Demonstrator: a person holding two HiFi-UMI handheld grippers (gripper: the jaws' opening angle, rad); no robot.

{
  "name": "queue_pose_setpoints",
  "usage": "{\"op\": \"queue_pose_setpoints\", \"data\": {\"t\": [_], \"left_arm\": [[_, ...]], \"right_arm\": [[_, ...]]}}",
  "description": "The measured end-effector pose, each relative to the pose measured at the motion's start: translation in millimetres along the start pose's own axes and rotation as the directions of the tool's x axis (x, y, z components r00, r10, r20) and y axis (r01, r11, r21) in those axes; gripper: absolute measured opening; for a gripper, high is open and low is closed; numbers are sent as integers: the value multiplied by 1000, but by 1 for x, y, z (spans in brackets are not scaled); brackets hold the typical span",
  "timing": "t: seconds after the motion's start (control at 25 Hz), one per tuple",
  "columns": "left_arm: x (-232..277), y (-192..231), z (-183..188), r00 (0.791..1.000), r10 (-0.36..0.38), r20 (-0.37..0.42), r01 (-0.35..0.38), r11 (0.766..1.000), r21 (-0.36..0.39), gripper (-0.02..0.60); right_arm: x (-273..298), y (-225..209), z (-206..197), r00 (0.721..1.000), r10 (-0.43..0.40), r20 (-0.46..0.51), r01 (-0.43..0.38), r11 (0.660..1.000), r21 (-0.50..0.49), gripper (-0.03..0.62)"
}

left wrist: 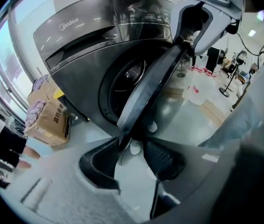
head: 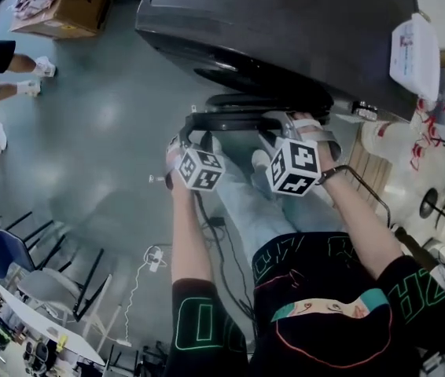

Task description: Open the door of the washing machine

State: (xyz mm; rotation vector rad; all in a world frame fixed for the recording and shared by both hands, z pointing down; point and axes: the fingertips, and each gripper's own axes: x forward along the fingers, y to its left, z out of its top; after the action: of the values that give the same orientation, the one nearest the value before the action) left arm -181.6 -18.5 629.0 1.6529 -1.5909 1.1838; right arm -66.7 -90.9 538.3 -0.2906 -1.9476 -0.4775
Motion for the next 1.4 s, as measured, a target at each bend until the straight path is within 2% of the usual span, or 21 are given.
{"op": "queue_pose_setpoints", "data": {"t": [0.16, 0.56, 0.8, 0.96, 1.16, 1.32, 1.4], "left_arm": [[-18, -25, -24, 999, 36, -20, -38, 997, -70, 164], [-46, -99, -60, 991, 127, -33, -131, 970, -207, 163], [-66, -149, -81, 986, 166, -26, -168, 957, -237, 147], [-79, -187, -91, 980, 199, -26, -198, 931, -308, 144], [-89, -229, -97, 969, 245, -35, -241, 902, -359, 137], [-99, -273, -94, 966, 254, -49, -251, 878, -407, 124], [-104, -296, -93, 963, 265, -57, -262, 859, -439, 121]], "right_arm": [[-6, 25, -1, 999, 26, 40, -24, 997, -72, 141], [-21, 74, -24, 996, 92, 15, -86, 969, -230, 144], [-31, 106, -38, 993, 116, 5, -109, 942, -317, 148], [-40, 127, -51, 992, 127, -10, -121, 916, -383, 152], [-48, 147, -69, 991, 132, -14, -124, 887, -444, 160], [-60, 163, -88, 988, 149, -48, -153, 843, -516, 161], [-67, 172, -99, 987, 151, -63, -160, 819, -551, 163]]}}
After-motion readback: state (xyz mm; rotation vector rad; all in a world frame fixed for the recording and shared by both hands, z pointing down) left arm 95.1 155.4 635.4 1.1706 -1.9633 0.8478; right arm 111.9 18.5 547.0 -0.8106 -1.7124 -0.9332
